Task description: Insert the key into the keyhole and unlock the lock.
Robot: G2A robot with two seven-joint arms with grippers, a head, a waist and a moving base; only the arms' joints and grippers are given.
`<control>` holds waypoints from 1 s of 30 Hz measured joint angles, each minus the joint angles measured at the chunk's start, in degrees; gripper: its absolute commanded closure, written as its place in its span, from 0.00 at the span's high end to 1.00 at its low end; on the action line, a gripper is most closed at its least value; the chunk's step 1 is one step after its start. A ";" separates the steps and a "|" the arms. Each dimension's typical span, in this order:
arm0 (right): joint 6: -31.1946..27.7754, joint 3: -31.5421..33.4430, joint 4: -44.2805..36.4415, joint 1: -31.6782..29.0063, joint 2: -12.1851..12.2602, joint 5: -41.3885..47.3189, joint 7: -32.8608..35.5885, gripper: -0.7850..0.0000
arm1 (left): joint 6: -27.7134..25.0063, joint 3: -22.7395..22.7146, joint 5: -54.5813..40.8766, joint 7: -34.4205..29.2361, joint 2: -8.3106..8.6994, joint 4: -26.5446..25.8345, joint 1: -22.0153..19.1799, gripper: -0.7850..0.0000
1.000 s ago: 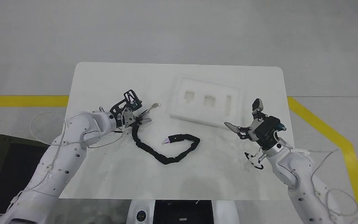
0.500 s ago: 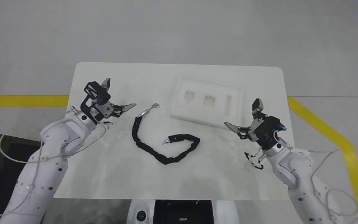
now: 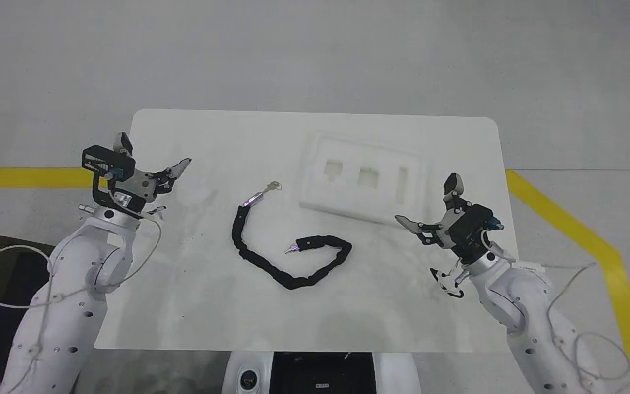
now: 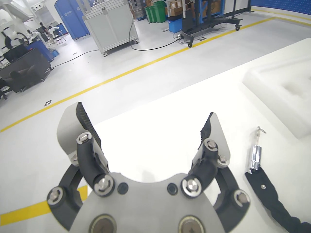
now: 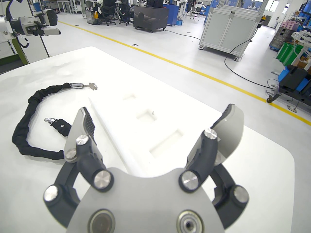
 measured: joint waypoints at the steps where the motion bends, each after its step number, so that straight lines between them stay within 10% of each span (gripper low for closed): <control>1: 0.00 0.00 0.00 0.00 0.00 0.00 0.00 1.00 | -0.07 -0.28 -0.56 -0.55 -0.04 0.13 0.05 1.00; 30: 0.00 0.00 0.00 0.00 0.00 0.00 0.00 1.00 | 0.30 -0.77 -1.47 -3.32 -0.39 -0.18 -0.72 1.00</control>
